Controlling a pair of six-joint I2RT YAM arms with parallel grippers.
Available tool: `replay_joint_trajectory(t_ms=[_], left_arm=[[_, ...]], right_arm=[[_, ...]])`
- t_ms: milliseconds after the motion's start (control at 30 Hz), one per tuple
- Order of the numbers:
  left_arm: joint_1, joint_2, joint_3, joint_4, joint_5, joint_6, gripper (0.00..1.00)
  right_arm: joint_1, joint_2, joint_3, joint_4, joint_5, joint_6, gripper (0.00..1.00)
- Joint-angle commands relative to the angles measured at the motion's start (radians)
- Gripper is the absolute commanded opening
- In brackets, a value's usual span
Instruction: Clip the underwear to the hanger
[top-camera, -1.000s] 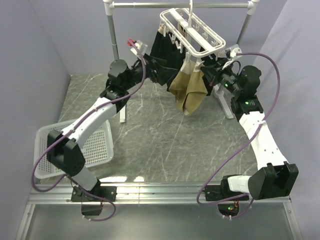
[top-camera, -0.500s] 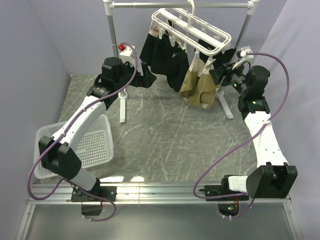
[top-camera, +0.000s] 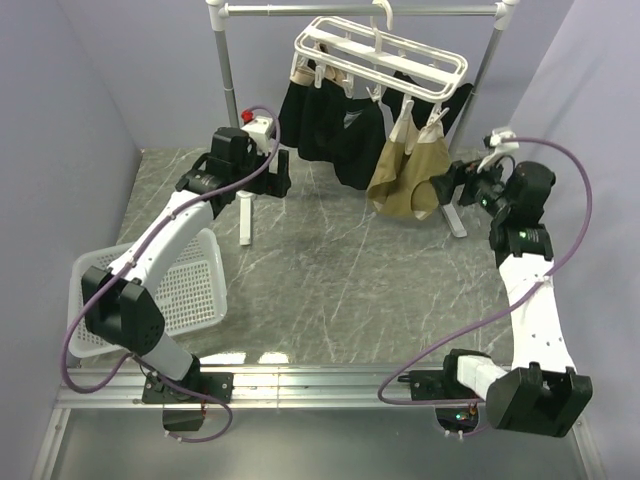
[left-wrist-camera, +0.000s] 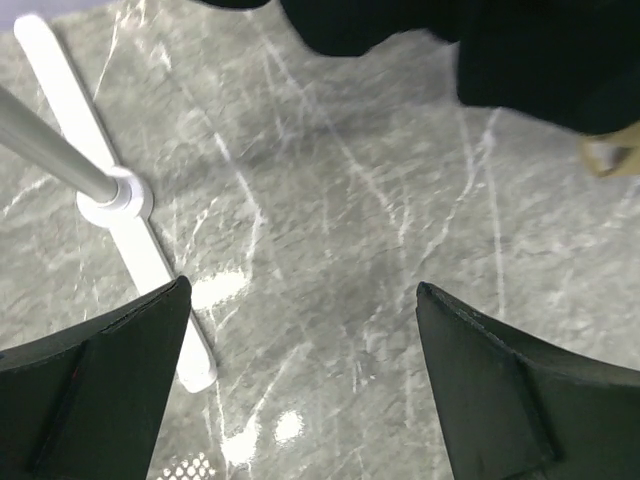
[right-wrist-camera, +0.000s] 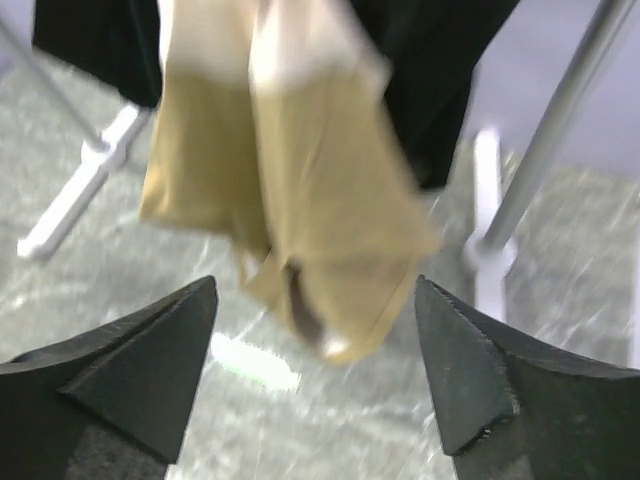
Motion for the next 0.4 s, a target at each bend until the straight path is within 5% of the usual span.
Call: replay_joint_trajectory(t_ms=[0,367], left_arm=[[0.002,0.025,-0.019,0.002,-0.062,0.014,0.99],[0.014,0.050,0.014,0.056,-0.039,-0.012,1.00]], right_arm=[[-0.004,-0.049,-0.109,-0.067,-0.035,-0.056,0.88],[-0.011,-0.074,-0.216,-0.035,0.004,-0.076,0.95]])
